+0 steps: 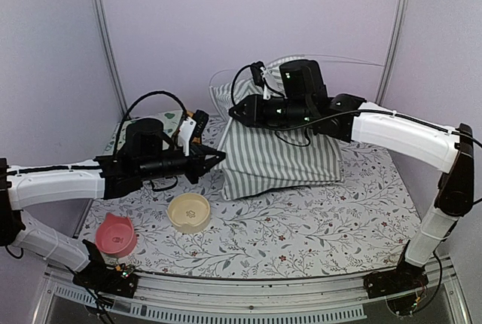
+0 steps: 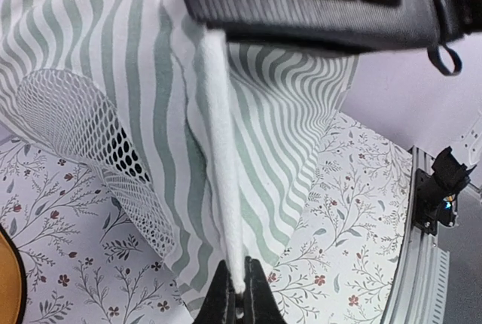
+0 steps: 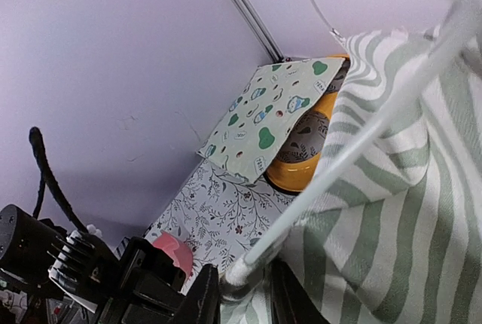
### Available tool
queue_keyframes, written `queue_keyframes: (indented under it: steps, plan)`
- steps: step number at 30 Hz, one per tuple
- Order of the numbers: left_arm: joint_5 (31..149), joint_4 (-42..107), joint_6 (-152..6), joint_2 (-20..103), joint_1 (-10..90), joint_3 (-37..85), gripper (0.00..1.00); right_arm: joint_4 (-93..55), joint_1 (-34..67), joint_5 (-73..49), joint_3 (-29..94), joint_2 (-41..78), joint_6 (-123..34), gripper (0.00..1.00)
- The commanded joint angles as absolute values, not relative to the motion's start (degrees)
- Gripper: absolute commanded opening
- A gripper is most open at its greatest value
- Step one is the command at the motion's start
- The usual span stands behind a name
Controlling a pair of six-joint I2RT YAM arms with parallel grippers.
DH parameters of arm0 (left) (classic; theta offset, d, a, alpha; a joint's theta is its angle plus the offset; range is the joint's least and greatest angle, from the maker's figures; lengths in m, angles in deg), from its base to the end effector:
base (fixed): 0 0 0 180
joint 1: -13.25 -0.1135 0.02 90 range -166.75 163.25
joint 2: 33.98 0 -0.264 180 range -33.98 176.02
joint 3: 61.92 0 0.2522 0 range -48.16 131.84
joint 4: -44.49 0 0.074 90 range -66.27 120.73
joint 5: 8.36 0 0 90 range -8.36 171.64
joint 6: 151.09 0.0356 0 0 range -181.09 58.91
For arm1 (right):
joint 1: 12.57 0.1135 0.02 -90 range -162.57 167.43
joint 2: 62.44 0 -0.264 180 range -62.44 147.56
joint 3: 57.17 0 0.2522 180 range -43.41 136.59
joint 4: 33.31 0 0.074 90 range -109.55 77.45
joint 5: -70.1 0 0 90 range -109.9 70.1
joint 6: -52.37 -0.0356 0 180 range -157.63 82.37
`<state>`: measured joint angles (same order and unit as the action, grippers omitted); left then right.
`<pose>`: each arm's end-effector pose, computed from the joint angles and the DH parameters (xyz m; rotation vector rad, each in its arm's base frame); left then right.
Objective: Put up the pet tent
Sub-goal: Adjust the tent at the center of the board.
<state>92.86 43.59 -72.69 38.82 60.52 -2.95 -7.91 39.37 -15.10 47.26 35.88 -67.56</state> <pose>0.1932 -0.2193 0.2777 0.7240 1.7770 -0.8887 0.2518 0.3265 0.3654 -0.4507 1.9985 1.0167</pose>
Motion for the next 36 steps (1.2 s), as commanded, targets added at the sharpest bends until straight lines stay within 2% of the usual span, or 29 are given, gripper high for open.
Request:
queue_keyframes:
  steps: [1,5,7,10,14,24,25,27,28,29,30,32,33,35,36]
  plan:
    - [94.5,44.3,-70.2,38.2,63.0,-1.8,0.00,-8.4,32.7,-21.0,49.9,35.6,-66.8,0.26]
    - [90.8,43.8,-71.8,39.2,63.1,-1.0,0.00,-4.2,37.3,-22.4,49.0,34.1,-65.8,0.39]
    - [89.8,43.7,-72.3,39.9,63.0,-0.4,0.00,-4.9,39.5,-23.8,45.0,31.4,-66.7,0.48]
    - [89.9,43.9,-72.5,40.8,63.0,-0.1,0.00,-7.0,42.1,-25.9,38.8,27.5,-69.1,0.54]
    - [91.1,44.9,-72.0,41.3,63.2,-0.5,0.00,-9.8,43.0,-24.6,35.2,27.6,-72.4,0.56]
    - [93.1,44.7,-67.9,42.5,63.9,1.4,0.00,-10.3,44.8,-22.6,40.2,35.9,-73.3,0.58]
    - [93.3,44.6,-67.6,42.6,63.9,1.6,0.00,-10.6,44.8,-22.5,40.2,36.3,-73.4,0.56]
    - [94.4,44.4,-66.6,42.7,63.9,1.9,0.00,-10.4,44.6,-22.7,40.7,37.2,-73.4,0.46]
    - [95.1,44.3,-66.0,42.7,63.9,2.0,0.00,-10.2,44.1,-22.3,40.9,37.5,-73.4,0.35]
    - [95.6,44.1,-65.5,42.6,63.9,2.0,0.00,-10.2,43.4,-21.6,41.0,37.3,-73.4,0.16]
    - [95.8,43.8,-65.3,42.5,63.9,2.0,0.00,-10.3,42.5,-20.8,40.9,37.1,-73.5,0.02]
    - [94.9,43.7,-66.2,41.9,63.7,1.6,0.01,-10.6,40.9,-19.4,40.5,36.0,-73.9,0.00]
    - [94.7,44.6,-66.7,41.5,63.6,0.8,0.21,-11.0,40.2,-18.6,40.3,35.3,-74.0,0.00]
    - [93.0,47.4,-68.3,40.0,63.5,-1.9,0.43,-12.4,39.0,-15.3,39.6,34.1,-74.4,0.00]
    - [92.4,49.5,-69.0,39.0,63.5,-3.6,0.48,-13.3,38.5,-13.4,39.3,33.7,-74.9,0.00]
